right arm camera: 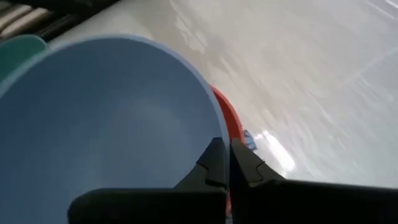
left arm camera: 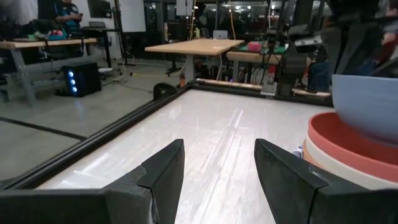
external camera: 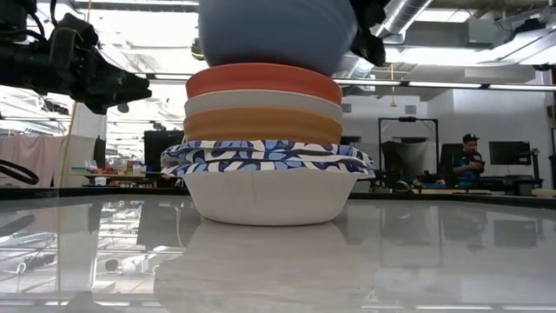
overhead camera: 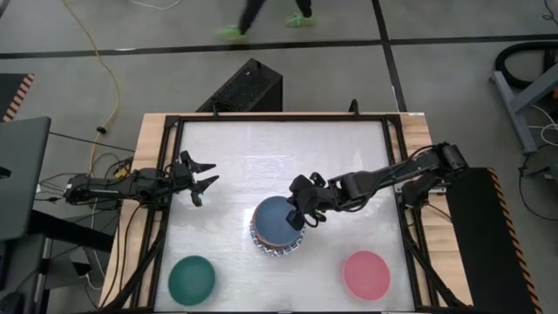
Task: Nest bowls inside each other by size order
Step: Stack the blue bowl into the red bowl
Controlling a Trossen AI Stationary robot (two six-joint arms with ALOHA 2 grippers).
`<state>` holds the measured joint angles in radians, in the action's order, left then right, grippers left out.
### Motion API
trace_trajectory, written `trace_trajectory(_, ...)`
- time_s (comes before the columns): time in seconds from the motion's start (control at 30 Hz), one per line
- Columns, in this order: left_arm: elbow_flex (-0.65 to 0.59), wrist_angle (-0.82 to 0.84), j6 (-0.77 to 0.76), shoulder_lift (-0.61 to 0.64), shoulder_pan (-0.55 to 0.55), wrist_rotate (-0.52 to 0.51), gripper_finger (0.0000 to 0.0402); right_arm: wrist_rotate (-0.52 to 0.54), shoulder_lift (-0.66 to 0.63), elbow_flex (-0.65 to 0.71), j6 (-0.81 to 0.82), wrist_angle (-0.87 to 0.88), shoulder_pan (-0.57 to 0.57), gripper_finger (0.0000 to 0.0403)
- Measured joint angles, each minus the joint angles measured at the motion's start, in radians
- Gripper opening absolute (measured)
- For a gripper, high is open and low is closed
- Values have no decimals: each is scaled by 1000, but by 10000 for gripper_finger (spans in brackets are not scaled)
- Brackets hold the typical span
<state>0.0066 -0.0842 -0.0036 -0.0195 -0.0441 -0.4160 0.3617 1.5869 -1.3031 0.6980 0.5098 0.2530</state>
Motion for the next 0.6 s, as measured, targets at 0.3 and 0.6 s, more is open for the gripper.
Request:
trace_trajectory(0.3,0,1,0,-6,0,0,185,-32,54,-57,-56,47,-31,6)
trace_trajectory(0.6,0,1,0,-18,0,1,185,-75,88,-61,-44,70,-68,6)
